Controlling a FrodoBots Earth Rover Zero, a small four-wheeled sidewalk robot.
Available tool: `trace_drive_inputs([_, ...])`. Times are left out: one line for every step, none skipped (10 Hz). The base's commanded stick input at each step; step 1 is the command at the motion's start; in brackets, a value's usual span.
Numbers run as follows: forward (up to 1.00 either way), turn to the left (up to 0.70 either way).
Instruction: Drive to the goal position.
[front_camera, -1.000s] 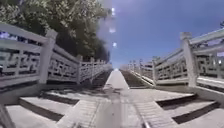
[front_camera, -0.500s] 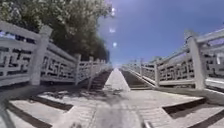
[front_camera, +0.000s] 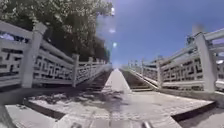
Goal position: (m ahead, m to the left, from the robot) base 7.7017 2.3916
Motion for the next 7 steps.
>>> trace_drive_inputs([0.45,0.00])
trace_drive_inputs([0.45,0.00])
trace_drive_inputs([0.45,0.00])
trace_drive_inputs([0.45,0.00])
trace_drive_inputs([0.45,0.00])
trace_drive_inputs([0.45,0.00])
trace_drive_inputs([0.45,0.00])
